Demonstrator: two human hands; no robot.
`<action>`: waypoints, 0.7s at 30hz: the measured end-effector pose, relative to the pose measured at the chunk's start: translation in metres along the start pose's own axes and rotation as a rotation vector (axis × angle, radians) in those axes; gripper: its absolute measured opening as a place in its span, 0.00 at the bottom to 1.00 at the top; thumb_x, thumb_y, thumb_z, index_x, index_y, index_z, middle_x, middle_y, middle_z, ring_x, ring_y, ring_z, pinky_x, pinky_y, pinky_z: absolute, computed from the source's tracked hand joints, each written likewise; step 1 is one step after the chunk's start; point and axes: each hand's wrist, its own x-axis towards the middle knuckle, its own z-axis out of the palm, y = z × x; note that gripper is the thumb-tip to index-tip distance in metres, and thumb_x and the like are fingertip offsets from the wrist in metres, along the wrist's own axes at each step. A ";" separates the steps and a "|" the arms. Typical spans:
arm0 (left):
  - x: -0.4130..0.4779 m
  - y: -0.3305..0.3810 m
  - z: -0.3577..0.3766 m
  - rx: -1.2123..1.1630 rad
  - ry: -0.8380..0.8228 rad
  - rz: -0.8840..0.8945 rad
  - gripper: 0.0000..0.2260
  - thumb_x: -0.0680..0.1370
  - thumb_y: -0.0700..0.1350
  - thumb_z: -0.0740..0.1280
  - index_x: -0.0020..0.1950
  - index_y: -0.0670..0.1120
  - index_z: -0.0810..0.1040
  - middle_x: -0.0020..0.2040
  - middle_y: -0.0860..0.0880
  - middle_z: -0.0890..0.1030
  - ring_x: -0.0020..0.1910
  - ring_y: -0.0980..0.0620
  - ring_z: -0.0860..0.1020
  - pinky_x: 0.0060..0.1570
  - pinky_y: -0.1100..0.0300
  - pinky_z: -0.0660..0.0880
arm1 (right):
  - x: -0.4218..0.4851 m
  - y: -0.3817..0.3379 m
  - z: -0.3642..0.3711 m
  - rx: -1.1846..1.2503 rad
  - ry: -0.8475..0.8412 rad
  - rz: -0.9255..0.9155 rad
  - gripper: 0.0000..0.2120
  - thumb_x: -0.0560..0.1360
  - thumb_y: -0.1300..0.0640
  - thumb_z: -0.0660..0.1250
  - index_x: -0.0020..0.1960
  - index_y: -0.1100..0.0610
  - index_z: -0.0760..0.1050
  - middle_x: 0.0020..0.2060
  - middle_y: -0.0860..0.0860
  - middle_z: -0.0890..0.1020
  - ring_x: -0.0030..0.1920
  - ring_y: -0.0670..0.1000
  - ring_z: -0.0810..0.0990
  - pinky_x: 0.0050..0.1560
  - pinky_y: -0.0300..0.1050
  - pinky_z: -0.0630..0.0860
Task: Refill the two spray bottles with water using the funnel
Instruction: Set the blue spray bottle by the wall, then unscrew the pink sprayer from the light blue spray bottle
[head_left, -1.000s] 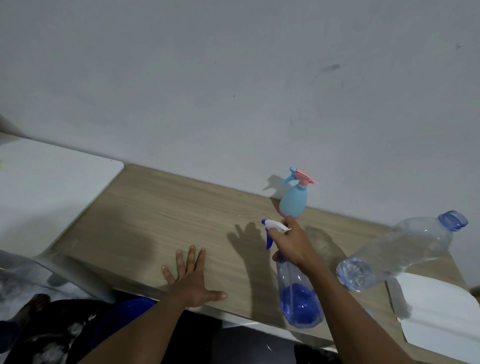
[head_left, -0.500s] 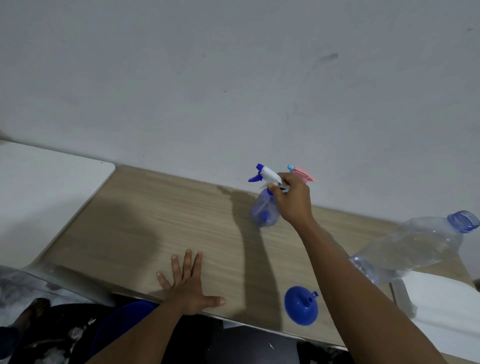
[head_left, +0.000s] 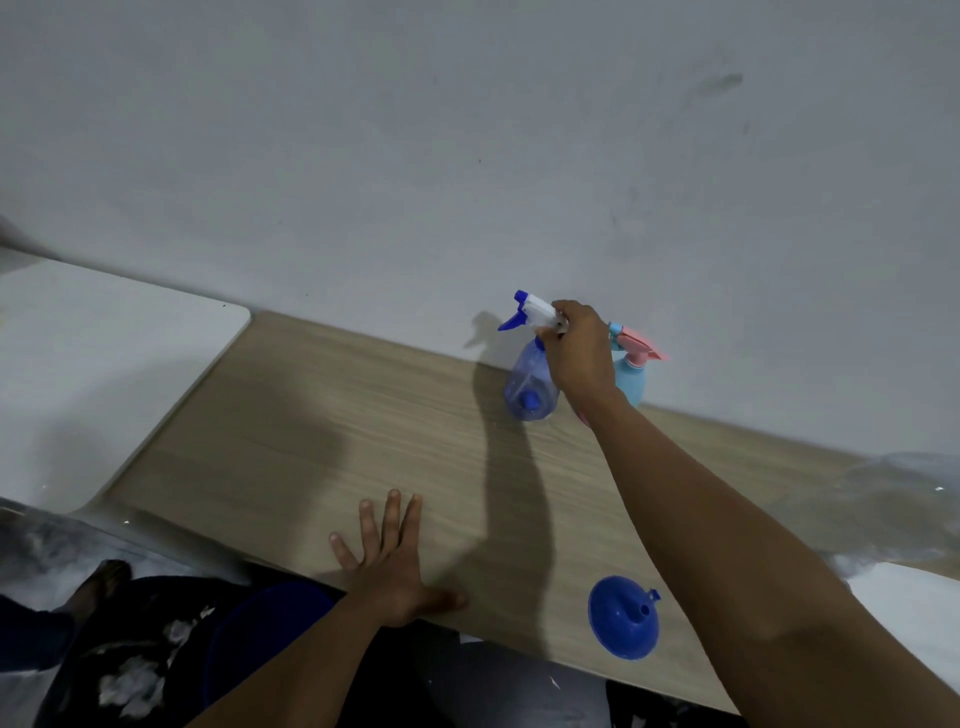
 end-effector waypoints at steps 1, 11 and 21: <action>0.000 0.000 0.000 0.000 0.007 0.001 0.66 0.54 0.80 0.64 0.73 0.57 0.23 0.71 0.54 0.18 0.69 0.42 0.19 0.65 0.30 0.27 | -0.001 0.000 0.000 -0.015 -0.007 -0.010 0.16 0.78 0.61 0.66 0.66 0.56 0.75 0.58 0.55 0.78 0.55 0.56 0.80 0.54 0.54 0.78; 0.000 -0.001 0.003 0.015 0.021 -0.008 0.66 0.53 0.81 0.63 0.72 0.58 0.22 0.71 0.54 0.18 0.70 0.43 0.19 0.65 0.30 0.26 | -0.015 -0.008 -0.026 -0.306 -0.006 -0.142 0.30 0.75 0.53 0.72 0.73 0.54 0.67 0.69 0.52 0.72 0.55 0.57 0.81 0.50 0.53 0.79; 0.005 -0.007 0.007 0.010 0.049 0.012 0.68 0.50 0.84 0.60 0.73 0.58 0.23 0.71 0.54 0.19 0.72 0.42 0.21 0.67 0.29 0.30 | -0.102 0.029 -0.060 -0.213 0.130 -0.081 0.17 0.77 0.50 0.70 0.63 0.53 0.75 0.61 0.51 0.78 0.54 0.55 0.80 0.48 0.47 0.75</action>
